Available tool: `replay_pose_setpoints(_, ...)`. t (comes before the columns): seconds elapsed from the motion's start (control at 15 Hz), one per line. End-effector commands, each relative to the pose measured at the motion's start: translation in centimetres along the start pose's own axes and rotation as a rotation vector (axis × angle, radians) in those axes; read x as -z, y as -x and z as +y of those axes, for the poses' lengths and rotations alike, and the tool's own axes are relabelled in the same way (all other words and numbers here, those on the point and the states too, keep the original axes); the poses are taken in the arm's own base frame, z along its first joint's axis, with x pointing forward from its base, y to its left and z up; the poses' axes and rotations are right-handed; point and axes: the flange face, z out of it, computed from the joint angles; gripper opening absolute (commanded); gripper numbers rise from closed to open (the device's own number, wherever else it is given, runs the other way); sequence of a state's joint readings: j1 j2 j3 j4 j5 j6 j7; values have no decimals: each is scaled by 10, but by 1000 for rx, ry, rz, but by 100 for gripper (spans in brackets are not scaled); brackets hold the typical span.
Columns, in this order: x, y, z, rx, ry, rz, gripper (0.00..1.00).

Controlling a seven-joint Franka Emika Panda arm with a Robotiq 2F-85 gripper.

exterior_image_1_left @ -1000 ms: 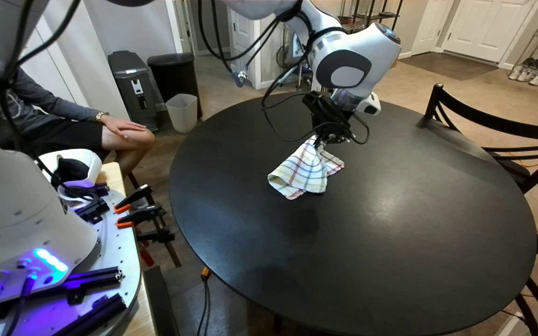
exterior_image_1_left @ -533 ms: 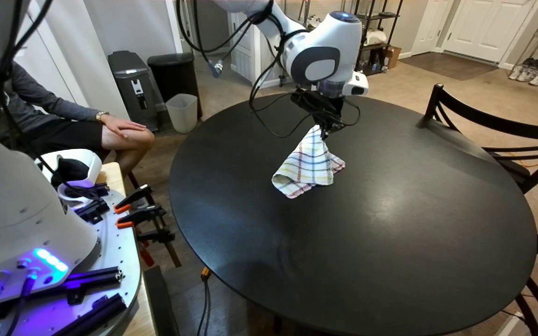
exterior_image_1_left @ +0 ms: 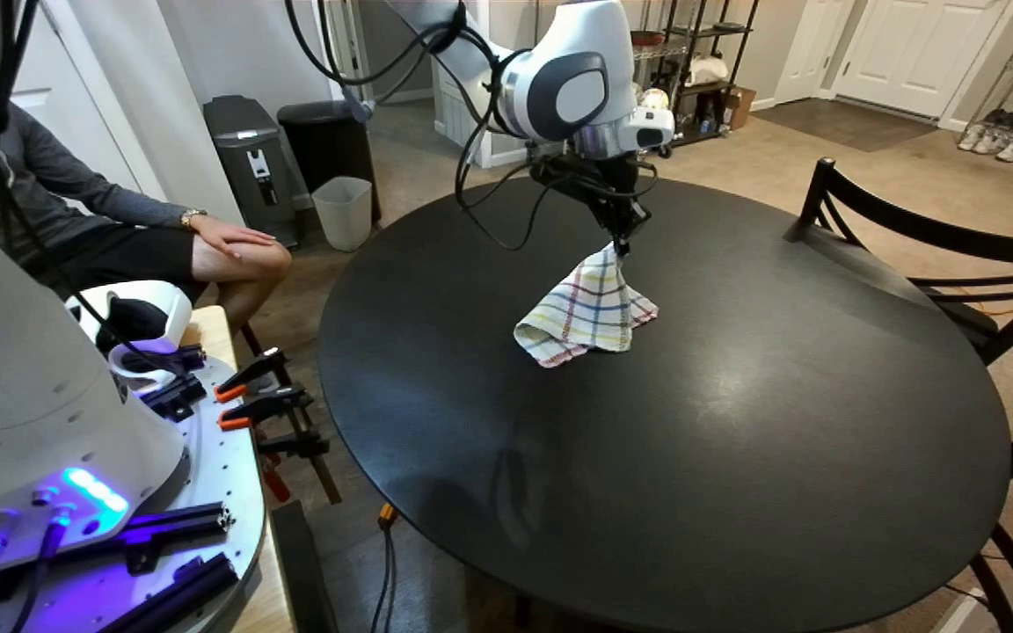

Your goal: Unfold the tea towel to the left

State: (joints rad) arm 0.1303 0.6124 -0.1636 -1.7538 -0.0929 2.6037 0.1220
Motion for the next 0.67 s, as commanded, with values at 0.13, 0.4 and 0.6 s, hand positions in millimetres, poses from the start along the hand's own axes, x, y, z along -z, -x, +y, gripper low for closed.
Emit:
replay_pose_setpoints(0.13, 19, 21, -12, 28, 29, -193, 0)
replay_pose_setpoints(0.4, 32, 30, -15, 66, -11, -345, 0)
replay_pose_setpoints(0.6, 37, 35, -21, 105, -27, -420, 0)
